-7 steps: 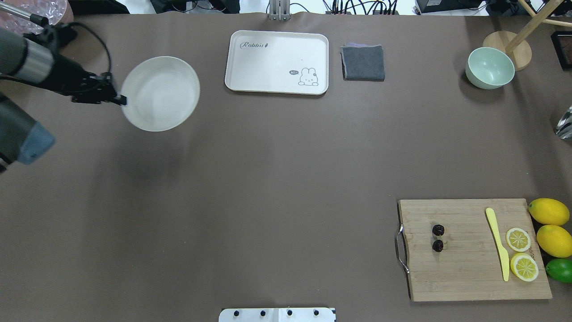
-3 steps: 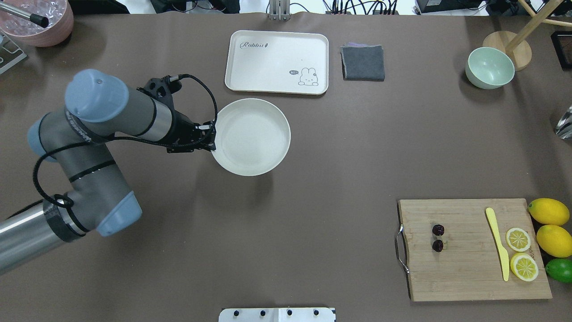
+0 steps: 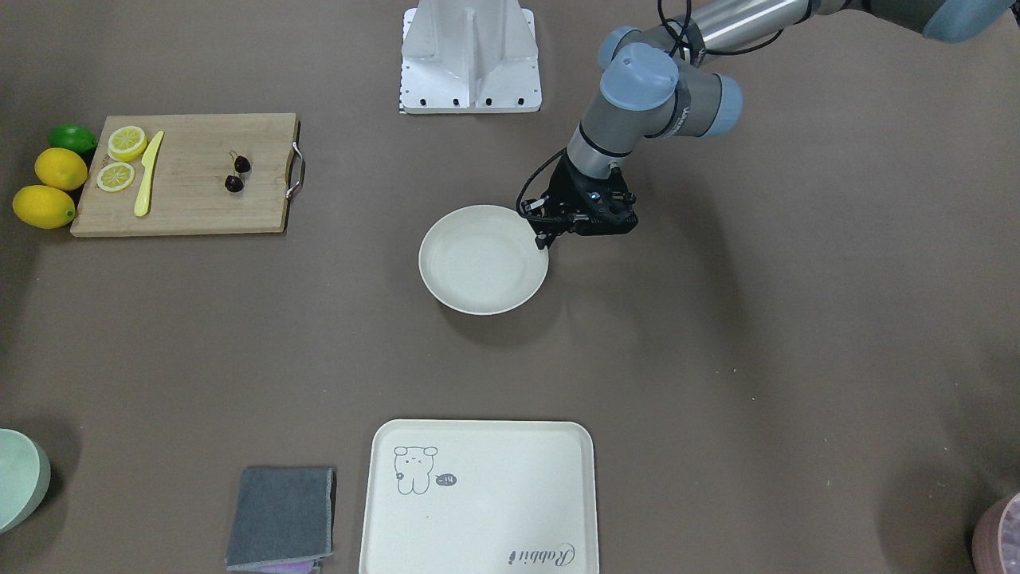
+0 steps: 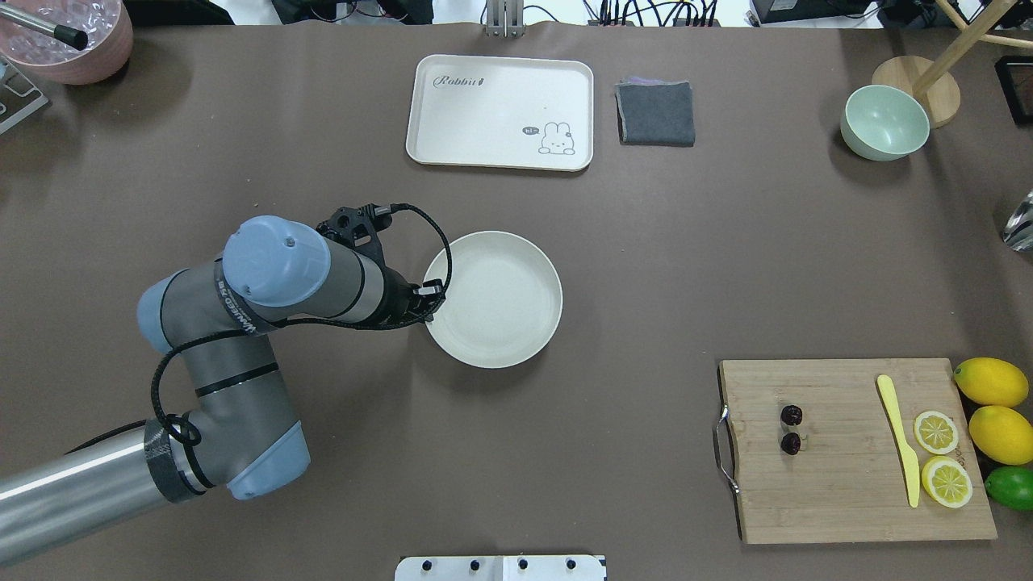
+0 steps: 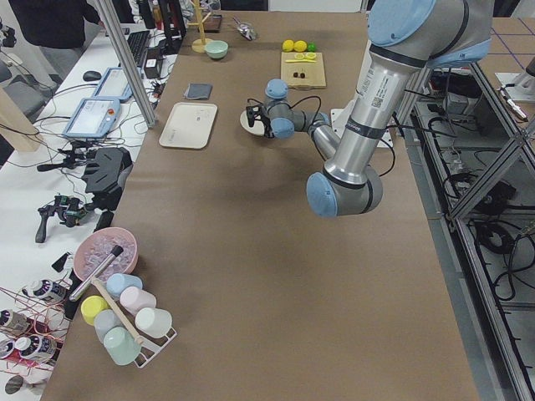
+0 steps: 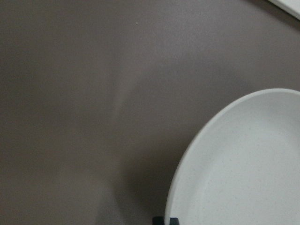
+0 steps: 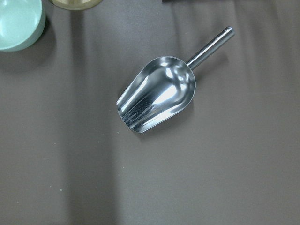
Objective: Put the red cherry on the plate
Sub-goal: 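Slide the white bowl with the left gripper toward the table center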
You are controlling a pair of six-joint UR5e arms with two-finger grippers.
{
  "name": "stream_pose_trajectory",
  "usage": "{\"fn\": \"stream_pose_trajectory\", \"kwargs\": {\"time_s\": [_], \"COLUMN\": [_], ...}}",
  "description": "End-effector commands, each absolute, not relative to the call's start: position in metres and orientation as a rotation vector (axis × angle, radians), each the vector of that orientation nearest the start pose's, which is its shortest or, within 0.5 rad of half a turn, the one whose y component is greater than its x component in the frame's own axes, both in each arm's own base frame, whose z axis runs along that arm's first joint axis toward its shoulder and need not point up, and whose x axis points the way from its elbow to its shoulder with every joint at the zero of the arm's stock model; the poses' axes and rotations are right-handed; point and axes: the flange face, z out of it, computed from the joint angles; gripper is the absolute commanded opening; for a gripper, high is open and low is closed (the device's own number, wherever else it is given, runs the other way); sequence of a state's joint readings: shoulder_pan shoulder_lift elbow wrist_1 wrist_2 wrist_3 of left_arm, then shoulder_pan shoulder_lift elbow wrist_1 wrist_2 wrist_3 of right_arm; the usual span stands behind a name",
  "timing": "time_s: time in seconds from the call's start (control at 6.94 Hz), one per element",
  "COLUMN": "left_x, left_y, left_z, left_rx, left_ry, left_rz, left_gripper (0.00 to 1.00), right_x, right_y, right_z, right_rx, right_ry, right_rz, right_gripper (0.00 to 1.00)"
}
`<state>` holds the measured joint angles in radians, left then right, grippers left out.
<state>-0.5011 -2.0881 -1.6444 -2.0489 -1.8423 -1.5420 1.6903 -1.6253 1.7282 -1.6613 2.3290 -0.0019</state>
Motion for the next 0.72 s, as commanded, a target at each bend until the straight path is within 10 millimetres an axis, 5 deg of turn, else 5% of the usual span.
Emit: {"fn": "stream_pose_trajectory", "kwargs": {"time_s": [0.0,0.14,0.29,0.58], "left_x": [0.545,0.539,0.524,0.462], "left_y": [-0.410,-0.414,-0.432,-0.490], "left_z": [0.276,0.271,0.270,0.271], "left_rx": [0.042,0.054,0.075,0.211], "left_ry": [1.080,1.090,1.091,1.075], "left_rz": [-0.271,-0.277,-0.306,-0.289], "left_gripper": [0.34,0.97,0.98,0.98], "right_x": [0.093,0.066,0.030,-0.058], "right_y": [-0.465,-0.469,-0.471,-0.464], "right_z": [0.579,0.548,0.513,0.448], "right_rx": [0.059,0.056,0.047,0.008], "right_ry": [-0.785,-0.794,-0.807,-0.844], "right_rz": [0.145,0.162,0.171,0.155], "right_gripper": [1.00,1.00,1.00,1.00]}}
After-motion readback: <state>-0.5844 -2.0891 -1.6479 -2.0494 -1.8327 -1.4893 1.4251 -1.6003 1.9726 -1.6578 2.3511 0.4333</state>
